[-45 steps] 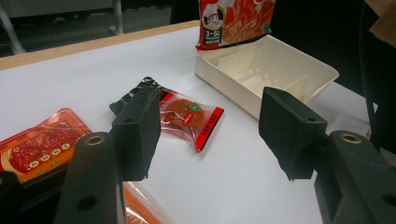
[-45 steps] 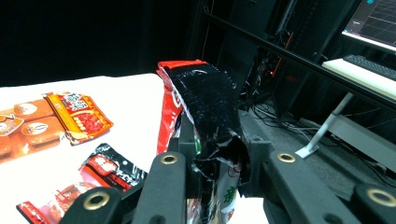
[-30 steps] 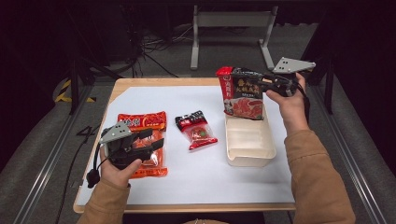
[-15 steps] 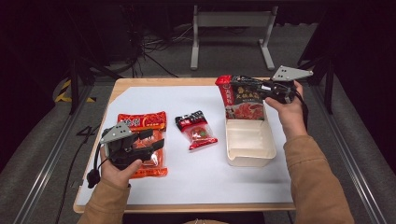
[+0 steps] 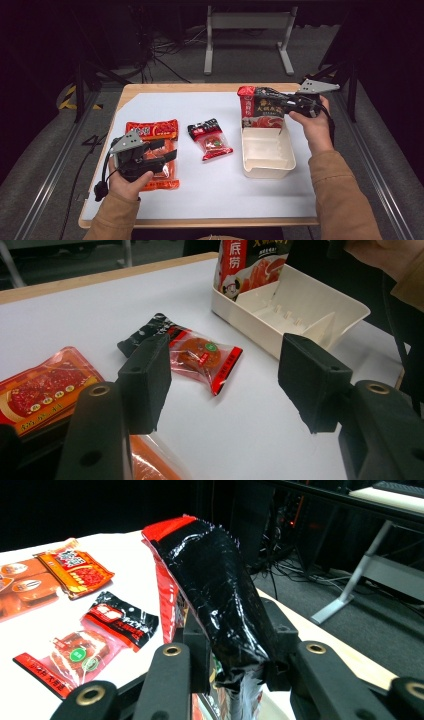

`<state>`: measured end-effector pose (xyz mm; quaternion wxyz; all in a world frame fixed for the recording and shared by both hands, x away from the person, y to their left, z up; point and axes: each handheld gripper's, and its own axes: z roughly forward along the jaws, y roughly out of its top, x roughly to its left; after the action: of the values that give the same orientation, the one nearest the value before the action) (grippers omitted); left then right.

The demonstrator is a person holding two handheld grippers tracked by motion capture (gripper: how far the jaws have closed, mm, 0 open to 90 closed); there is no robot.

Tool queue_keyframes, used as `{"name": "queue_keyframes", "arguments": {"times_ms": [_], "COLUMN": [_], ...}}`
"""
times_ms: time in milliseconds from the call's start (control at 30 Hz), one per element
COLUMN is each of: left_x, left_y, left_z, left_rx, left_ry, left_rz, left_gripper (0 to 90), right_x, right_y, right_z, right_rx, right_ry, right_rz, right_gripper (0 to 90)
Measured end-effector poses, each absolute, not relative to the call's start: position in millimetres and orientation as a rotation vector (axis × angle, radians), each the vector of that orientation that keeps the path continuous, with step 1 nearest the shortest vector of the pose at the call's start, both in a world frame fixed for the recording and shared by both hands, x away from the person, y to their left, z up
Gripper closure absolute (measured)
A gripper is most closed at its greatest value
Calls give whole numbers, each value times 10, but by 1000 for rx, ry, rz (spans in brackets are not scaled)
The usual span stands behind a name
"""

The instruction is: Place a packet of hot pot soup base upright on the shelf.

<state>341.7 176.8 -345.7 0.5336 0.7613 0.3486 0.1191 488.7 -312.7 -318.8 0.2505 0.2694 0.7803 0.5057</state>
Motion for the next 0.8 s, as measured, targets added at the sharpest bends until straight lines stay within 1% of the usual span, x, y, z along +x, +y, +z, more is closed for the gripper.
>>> {"name": "queue_keyframes", "arguments": {"times_ms": [233,467,533,567,700,800], "left_x": [3419,3441,3451,3453,3485,3516], "left_y": [1773,1750,1741,1735,1718,1715], "left_z": [-3460,-3486,-3495,-3499,-3516,-3522], "left_rx": [1822,1840,1850,1856,1869,1867], "left_ry": [834,837,838,841,847,849], "left_rz": [284,296,307,308,321,330], "left_gripper": [388,371,362,362,352,340], "right_x": [4863,4844,4837,4832,4787,4741], "right_y": [-3207,-3209,-3204,-3201,-3216,-3237], "right_z": [-3251,-3251,-3242,-3236,-3195,-3162], "right_rx": [786,797,802,813,848,888], "right_ry": [2105,2104,2098,2088,2043,2043], "right_rz": [1366,1354,1354,1378,1399,1424], "right_gripper": [709,695,649,595,454,411]}}
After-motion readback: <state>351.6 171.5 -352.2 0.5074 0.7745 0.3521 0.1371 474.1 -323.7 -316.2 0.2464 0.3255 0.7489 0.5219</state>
